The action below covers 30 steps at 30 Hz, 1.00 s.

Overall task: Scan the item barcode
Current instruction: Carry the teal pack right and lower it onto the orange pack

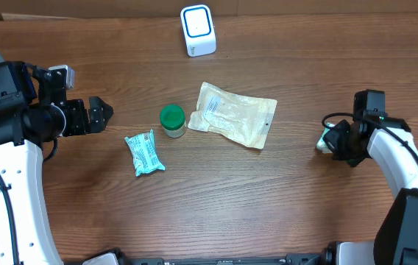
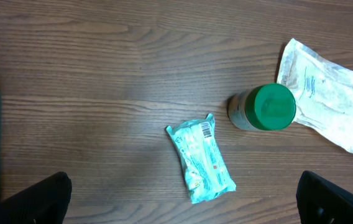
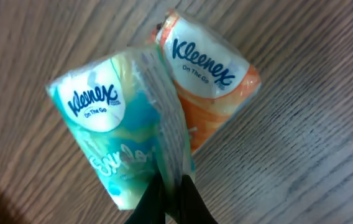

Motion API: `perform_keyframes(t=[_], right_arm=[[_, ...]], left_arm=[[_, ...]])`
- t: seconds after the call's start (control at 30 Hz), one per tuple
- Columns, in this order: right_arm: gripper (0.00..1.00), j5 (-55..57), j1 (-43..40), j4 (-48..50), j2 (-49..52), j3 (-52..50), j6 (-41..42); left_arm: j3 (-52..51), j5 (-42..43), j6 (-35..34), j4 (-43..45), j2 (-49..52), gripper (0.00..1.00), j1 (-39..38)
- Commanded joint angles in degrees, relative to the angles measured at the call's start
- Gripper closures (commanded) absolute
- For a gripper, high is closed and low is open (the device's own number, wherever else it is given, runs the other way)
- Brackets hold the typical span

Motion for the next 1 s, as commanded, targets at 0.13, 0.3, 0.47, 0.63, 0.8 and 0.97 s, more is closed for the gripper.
perform_keyframes(t=[0.13, 0.3, 0.47, 0.63, 0.8, 0.97], right_arm=[[0.96, 6.5, -0.3, 3.0, -0.5, -2.3, 5.8], [0.96, 7.4, -0.3, 8.7, -0.5, -2.4, 5.7], [0.96, 7.3, -0.3, 13.8, -0.5, -2.4, 4.8], [0.72, 6.7, -0.3, 11.5, -0.5, -2.4, 4.8], [0.38, 6.1, -0.3, 5.8, -0.5, 0.0, 4.8], [0.34, -0.2, -0.1, -3.6, -0.5, 8.5, -6.1]], left_arm=[[0.4, 0.0, 0.9, 0.0, -0.1, 0.0, -0.2], [0.4, 0.0, 0.9, 0.0, -0.1, 0.0, -0.2], [0.4, 0.0, 0.8, 0.0, -0.1, 0.0, -0.2], [0.4, 0.0, 0.9, 0.0, -0.1, 0.0, -0.2], [0.4, 0.0, 0.9, 0.0, -0.1, 0.0, -0.2], [0.4, 0.0, 0.9, 0.0, -0.1, 0.0, -0.2]])
